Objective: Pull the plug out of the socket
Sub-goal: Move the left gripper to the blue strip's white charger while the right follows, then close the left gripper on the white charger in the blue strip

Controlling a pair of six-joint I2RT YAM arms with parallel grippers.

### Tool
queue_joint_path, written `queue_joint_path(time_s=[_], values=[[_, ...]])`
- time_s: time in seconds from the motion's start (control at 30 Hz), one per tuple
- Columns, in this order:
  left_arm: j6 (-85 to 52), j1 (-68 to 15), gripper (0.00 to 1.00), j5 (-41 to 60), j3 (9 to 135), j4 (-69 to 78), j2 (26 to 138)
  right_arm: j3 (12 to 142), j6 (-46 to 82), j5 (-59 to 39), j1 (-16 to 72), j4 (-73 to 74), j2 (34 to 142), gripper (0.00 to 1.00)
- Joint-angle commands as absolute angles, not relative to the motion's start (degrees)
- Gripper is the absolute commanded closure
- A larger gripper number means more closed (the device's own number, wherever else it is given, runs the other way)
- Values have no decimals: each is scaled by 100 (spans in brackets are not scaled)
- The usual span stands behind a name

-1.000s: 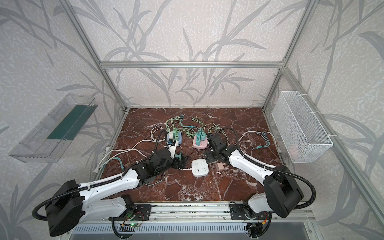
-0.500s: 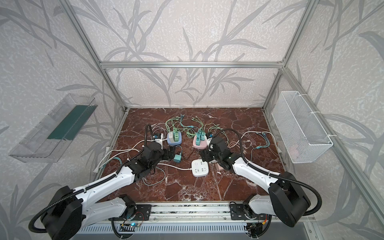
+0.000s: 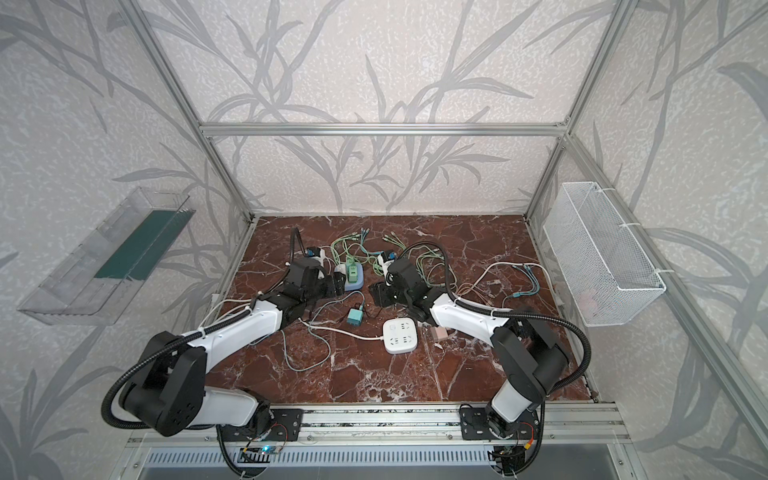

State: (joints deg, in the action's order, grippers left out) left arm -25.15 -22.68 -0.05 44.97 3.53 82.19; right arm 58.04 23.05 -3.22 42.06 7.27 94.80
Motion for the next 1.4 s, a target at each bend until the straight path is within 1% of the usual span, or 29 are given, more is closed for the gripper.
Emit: queue_joint_path(time_s=[0.0, 0.03, 0.33, 0.53, 0.67, 0.8, 0.9, 1.17, 1.37], values=[[-2470, -2173, 26, 411, 4754, 365, 8450, 6252, 2556, -152, 4236, 422, 9746, 40], [-2449, -2155, 27, 455, 4792, 361, 8523, 6386, 2565, -180, 4236, 357, 9998, 40], [-2228, -2136, 32, 454, 5257, 134, 9042, 7542, 2599, -184, 4196, -170, 11002, 41], [-2056, -2144, 45, 361, 5601, -110, 9378, 7926, 2676, -334, 4099, -275, 11434, 43], [-1978, -2139, 47, 284, 5721, -255, 9479, 8165, 2698, -420, 4072, -390, 11631, 44], [-1951, -2145, 50, 246, 5765, -264, 9586, 8499, 2646, -378, 4063, -680, 11875, 49], [-1934, -2153, 53, 260, 5800, -300, 9646, 8569, 2628, -392, 4030, -708, 11963, 50], [-1881, -2197, 67, 378, 5906, -451, 9739, 9025, 2545, -462, 3938, -944, 12370, 53], [-1916, -2283, 69, 345, 5802, -511, 9603, 9176, 2522, -475, 3924, -1087, 12574, 55]])
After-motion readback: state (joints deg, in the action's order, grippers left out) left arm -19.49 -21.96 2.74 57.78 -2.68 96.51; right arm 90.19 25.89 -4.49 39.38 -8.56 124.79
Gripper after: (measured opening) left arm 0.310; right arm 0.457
